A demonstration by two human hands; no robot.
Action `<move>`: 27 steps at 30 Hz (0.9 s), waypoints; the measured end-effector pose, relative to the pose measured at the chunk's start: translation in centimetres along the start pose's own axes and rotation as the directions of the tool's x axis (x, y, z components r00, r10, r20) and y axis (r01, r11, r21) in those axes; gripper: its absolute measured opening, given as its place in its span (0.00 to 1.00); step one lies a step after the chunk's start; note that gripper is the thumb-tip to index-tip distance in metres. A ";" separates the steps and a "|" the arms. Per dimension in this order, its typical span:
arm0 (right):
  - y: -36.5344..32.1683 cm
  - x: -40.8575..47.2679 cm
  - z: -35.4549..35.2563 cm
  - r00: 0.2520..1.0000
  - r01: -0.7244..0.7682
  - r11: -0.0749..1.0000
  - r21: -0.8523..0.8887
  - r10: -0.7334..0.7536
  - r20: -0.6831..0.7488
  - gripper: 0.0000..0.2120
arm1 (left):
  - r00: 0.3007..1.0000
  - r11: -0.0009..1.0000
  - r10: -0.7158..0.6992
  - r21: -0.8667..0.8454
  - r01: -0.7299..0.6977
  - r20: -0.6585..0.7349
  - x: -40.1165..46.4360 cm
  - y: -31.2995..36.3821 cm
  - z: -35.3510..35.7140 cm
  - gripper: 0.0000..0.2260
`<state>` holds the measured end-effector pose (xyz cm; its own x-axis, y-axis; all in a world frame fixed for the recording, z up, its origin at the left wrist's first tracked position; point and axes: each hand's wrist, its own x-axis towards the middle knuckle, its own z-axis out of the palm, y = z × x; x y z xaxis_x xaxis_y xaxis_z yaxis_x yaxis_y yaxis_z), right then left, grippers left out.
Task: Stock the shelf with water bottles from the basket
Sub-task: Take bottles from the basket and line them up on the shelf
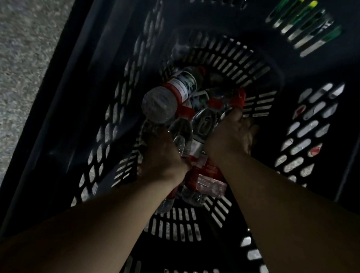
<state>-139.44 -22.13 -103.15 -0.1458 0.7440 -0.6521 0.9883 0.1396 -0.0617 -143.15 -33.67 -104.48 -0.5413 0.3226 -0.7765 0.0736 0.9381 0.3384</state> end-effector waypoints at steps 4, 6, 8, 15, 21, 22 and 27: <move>-0.1 -0.3 0.5 0.999 0.009 0.993 0.117 -0.004 -0.050 0.38 | 1.000 0.999 0.023 -0.037 -0.022 0.020 -0.1 -0.2 -0.3 0.42; 0.1 -0.3 0.7 0.999 0.017 0.983 0.182 -0.007 -0.051 0.43 | 1.000 0.997 0.028 -0.065 -0.027 0.007 0.1 -0.5 -0.4 0.43; 0.3 -0.4 0.9 1.000 0.000 0.968 0.249 0.002 -0.005 0.50 | 0.999 0.992 0.045 -0.121 -0.046 -0.016 -0.1 -0.6 -0.7 0.43; 0.9 -2.7 -0.2 0.986 -0.132 0.911 0.390 0.083 0.142 0.45 | 0.989 0.941 0.143 -0.304 -0.147 -0.035 -1.8 -0.5 -2.3 0.39; 2.2 -6.9 -2.5 0.998 -0.041 0.857 0.513 0.010 0.064 0.32 | 0.961 0.882 0.261 -0.383 -0.275 -0.089 -5.0 0.8 -4.6 0.31; 2.1 -8.2 -4.5 1.000 -0.020 0.832 0.555 0.003 0.030 0.33 | 0.954 0.874 0.284 -0.384 -0.297 -0.091 -6.4 1.8 -6.0 0.32; 1.1 -12.3 -11.0 0.991 0.130 0.745 0.654 -0.087 -0.098 0.33 | 0.942 0.844 0.314 -0.418 -0.335 -0.121 -10.4 5.0 -10.4 0.31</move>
<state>-137.10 -23.97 -86.88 -0.2349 0.7895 -0.5670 0.7470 -0.2265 -0.6250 -145.88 -33.59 -89.20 -0.5879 0.5828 -0.5609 -0.1067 0.6315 0.7680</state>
